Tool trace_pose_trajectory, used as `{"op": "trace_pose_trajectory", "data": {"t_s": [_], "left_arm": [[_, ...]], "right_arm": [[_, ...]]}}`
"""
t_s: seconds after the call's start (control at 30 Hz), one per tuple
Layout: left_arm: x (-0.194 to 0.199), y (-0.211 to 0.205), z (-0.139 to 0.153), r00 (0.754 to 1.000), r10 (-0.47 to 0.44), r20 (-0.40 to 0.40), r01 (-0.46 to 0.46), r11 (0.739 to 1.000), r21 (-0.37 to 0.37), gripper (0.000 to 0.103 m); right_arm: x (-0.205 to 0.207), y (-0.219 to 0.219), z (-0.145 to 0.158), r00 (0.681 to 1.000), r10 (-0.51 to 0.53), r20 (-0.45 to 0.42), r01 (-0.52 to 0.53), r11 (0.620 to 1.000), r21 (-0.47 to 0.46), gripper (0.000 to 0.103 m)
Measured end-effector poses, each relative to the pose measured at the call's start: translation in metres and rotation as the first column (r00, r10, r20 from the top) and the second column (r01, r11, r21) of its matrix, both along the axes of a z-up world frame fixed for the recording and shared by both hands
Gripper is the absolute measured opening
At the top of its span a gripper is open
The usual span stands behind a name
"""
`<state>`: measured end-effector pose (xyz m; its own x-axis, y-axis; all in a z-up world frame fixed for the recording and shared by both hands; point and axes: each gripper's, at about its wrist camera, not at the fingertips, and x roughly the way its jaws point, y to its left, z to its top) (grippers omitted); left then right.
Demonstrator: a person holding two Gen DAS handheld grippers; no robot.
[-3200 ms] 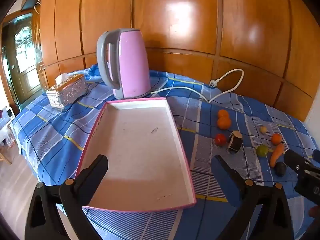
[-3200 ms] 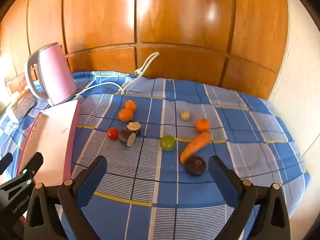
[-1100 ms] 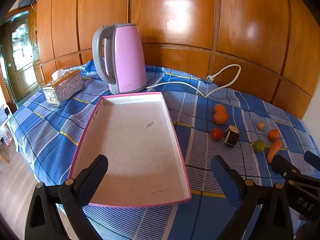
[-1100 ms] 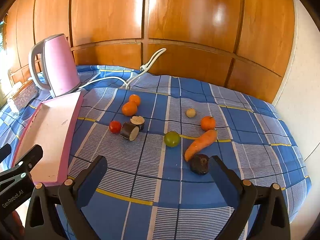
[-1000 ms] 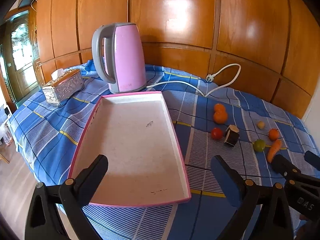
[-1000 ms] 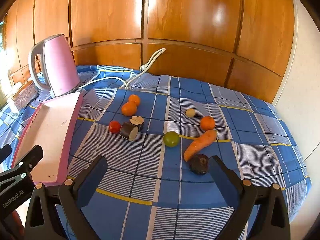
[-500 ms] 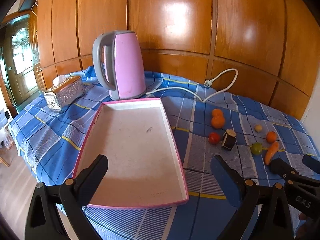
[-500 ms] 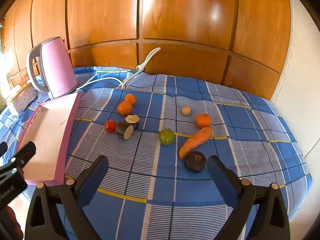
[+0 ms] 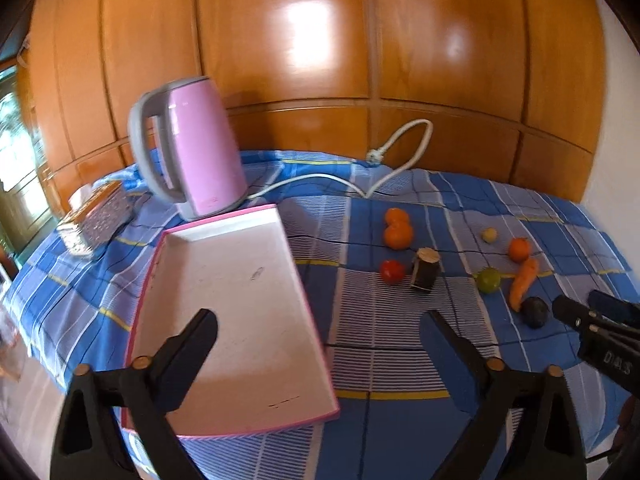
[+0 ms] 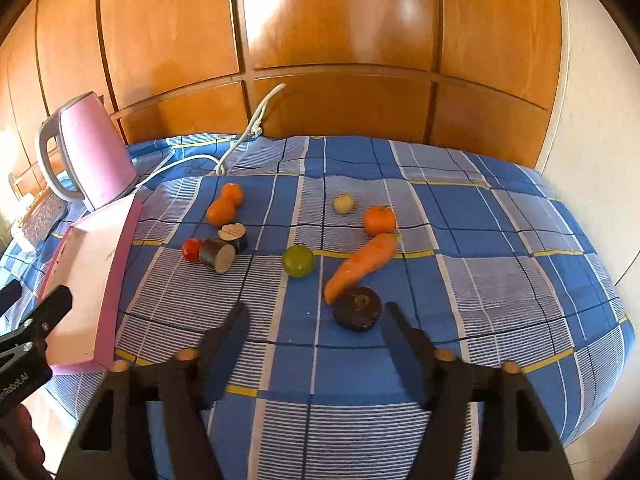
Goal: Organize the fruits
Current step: 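Grasp the dark round fruit with the left tool while the right tool grasps the carrot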
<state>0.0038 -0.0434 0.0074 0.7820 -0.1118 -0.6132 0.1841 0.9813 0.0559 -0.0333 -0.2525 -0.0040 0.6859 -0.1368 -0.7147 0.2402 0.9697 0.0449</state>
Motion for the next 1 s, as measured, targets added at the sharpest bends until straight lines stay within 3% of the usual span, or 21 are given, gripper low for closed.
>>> {"op": "trace_pose_trajectory", "data": {"t_s": [0.33,0.5,0.6,0.73,1.0], "left_arm": [[0.012,-0.04,-0.013,0.982,-0.162,-0.099,0.163,0.987,-0.001,0.065],[0.023,-0.063,-0.024,0.957,-0.227,-0.18,0.224,0.974,-0.039,0.064],[0.029,-0.085,-0.028,0.931,-0.295,-0.216,0.286,0.955,-0.071,0.047],[0.031,-0.118,-0.031,0.903,-0.369,-0.22,0.359,0.929,-0.088,0.046],[0.031,-0.18,-0.047,0.821,-0.498,-0.281,0.466,0.867,-0.176,0.044]], "right_arm": [[-0.009,-0.051,-0.016,0.997,-0.059,-0.056,0.066,0.988,0.139,0.044],[-0.013,-0.065,-0.015,0.991,-0.111,-0.071,0.115,0.992,0.052,0.044],[-0.017,-0.066,-0.004,0.992,-0.122,-0.025,0.121,0.992,-0.024,0.044],[-0.02,-0.084,-0.003,0.985,-0.168,-0.03,0.168,0.986,0.003,0.044],[-0.029,-0.114,-0.022,0.972,-0.224,-0.075,0.229,0.971,0.065,0.044]]}}
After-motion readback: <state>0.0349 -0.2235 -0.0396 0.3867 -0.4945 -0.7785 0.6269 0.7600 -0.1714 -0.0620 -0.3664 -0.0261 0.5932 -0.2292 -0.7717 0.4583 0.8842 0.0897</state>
